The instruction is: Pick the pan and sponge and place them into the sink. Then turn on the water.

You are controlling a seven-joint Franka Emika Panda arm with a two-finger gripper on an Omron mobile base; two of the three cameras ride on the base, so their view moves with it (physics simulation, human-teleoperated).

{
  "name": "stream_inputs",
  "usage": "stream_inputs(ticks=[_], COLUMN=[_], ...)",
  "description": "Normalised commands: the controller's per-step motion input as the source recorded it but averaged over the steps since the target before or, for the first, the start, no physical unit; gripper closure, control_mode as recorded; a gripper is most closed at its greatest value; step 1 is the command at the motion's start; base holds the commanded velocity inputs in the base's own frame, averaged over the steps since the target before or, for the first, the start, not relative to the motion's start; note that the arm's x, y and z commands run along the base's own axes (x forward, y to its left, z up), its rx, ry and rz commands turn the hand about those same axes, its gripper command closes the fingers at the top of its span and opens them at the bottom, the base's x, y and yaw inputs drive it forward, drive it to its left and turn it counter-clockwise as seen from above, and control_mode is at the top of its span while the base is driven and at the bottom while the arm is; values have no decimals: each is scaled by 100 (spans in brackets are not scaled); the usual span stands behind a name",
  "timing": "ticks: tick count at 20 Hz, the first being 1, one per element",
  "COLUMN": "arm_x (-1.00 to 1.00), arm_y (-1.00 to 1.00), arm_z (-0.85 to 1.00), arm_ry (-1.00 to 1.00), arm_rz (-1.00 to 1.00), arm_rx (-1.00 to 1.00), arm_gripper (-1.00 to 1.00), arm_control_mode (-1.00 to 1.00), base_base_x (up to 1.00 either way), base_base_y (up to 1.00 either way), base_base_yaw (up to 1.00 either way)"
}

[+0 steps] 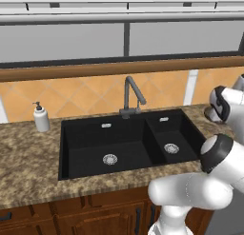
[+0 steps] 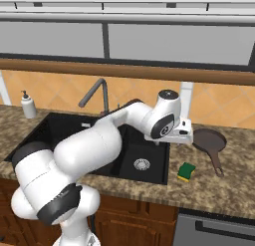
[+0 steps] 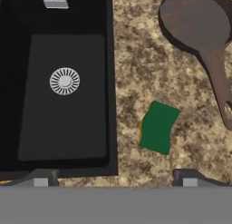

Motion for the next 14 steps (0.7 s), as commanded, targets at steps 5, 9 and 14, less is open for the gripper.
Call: stream_inputs(ticks=[5, 9, 14], arm_x=[42, 60, 34], arm_y=[-44, -61, -44], arm_z=[-50, -22, -2], arm_ry=[0, 4, 9], arm_rz=[-2, -2, 0], arm_rx=[-19, -7, 0], arm_gripper=[-100, -100, -100], arm_control_mode=[-100, -100, -100], base_base_x=[0, 0, 0], base_base_y=[0, 0, 0], base_base_yaw=[0, 0, 0])
